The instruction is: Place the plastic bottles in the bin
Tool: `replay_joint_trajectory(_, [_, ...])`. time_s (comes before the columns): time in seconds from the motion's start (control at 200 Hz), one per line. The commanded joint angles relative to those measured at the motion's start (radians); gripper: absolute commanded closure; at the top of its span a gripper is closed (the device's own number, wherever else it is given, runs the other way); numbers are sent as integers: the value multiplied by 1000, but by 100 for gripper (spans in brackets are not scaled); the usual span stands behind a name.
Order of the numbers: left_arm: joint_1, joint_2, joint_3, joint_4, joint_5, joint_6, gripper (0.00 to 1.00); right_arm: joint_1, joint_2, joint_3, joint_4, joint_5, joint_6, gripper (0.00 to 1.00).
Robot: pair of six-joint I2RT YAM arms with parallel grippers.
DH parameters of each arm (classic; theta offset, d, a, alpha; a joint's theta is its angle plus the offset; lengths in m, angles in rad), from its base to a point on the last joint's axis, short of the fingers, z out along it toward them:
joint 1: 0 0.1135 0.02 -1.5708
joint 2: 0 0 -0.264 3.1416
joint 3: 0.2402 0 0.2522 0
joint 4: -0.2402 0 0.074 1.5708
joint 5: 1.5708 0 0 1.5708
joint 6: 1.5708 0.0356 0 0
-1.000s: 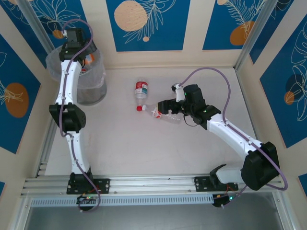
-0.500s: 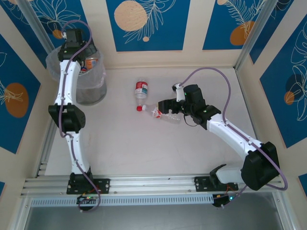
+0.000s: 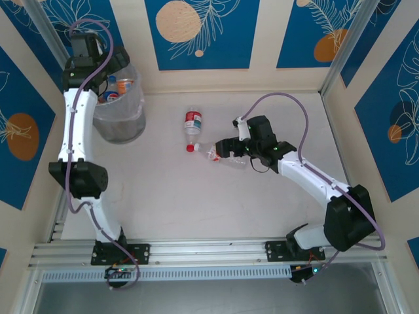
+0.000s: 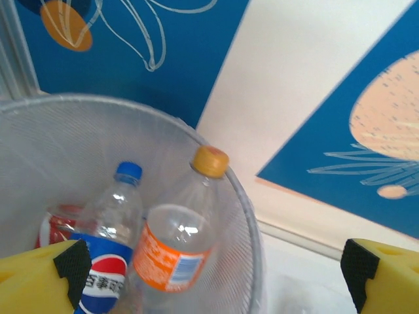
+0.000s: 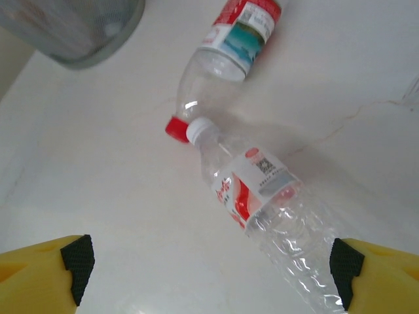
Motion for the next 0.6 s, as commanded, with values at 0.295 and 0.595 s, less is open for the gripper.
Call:
replay_joint_trajectory(0.295, [-156, -286, -391, 212, 106, -8, 1, -102, 173, 127, -312, -85, -285, 1])
replay_joint_trajectory(0.595, [-225, -475, -704, 286, 165, -48, 1, -122, 298, 186, -327, 58, -431, 1])
